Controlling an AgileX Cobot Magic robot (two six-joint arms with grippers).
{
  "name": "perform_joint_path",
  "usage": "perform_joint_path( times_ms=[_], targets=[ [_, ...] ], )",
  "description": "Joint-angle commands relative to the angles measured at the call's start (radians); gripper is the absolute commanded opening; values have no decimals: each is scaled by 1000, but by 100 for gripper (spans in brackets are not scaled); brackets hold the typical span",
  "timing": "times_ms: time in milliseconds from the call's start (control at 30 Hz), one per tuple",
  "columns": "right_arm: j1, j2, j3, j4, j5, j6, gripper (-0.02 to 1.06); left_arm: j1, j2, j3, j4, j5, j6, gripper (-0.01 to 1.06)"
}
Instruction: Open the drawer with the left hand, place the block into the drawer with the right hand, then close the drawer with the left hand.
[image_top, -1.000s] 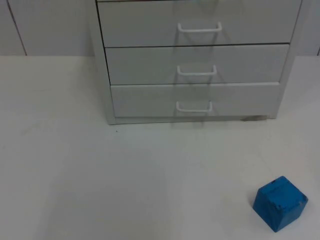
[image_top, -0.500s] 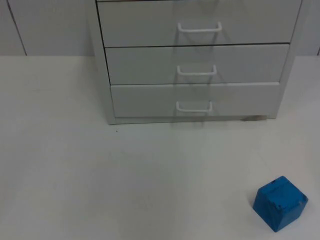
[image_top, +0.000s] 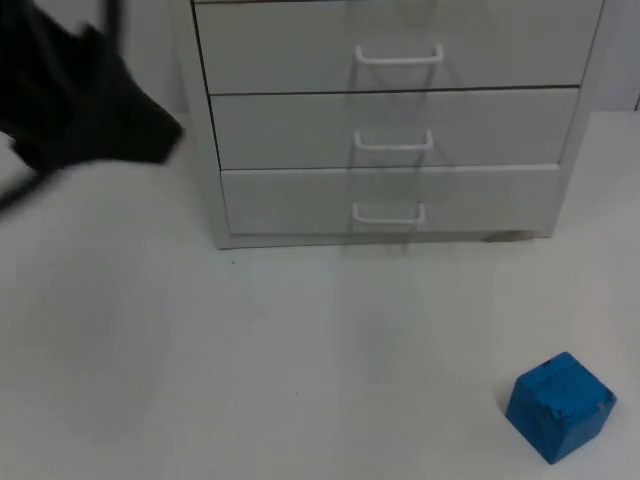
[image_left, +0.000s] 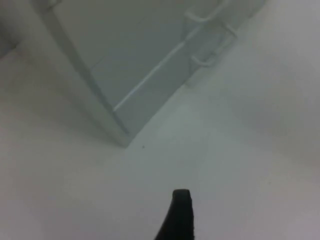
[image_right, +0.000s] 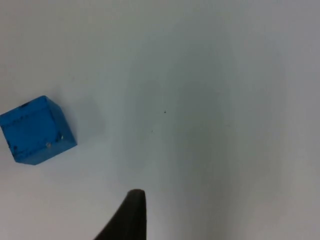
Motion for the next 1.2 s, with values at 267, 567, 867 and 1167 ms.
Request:
perform_joint_path(
  times_ms=[267,567,867,1167],
  targets=[
    [-6,0,-6,-21,-14,-11,105,-271,335,-84,454,-144,-256,72],
    [-6,0,-6,-35,-14,10,105,-336,602,-247,612,-146,-304,70],
    [-6,0,-6,-57,-23,10,105,-338,828,-395,796,-178,-338,68],
    [-6,0,-6,-57,-40,12,105,-338,939,-432,1078,-208,-513,68]
  ],
)
